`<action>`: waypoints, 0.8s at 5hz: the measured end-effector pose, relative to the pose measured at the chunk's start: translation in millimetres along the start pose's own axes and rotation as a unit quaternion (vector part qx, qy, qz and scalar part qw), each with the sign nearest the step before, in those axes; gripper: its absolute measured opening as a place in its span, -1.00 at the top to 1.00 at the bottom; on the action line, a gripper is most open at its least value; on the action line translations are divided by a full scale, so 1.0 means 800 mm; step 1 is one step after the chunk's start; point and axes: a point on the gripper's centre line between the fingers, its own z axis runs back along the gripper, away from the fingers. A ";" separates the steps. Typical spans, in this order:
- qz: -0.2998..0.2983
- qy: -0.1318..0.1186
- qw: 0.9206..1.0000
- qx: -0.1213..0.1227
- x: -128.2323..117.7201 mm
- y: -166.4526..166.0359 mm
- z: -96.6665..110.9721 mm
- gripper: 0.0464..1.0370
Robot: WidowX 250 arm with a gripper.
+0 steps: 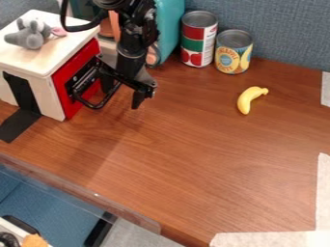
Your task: Open the drawer
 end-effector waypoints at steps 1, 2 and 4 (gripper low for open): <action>-0.009 0.017 1.000 -0.002 -0.006 -0.003 -0.006 -0.25; -0.020 0.025 0.999 -0.005 -0.013 -0.011 -0.008 0.34; -0.021 0.046 0.998 -0.047 -0.026 -0.056 0.025 0.82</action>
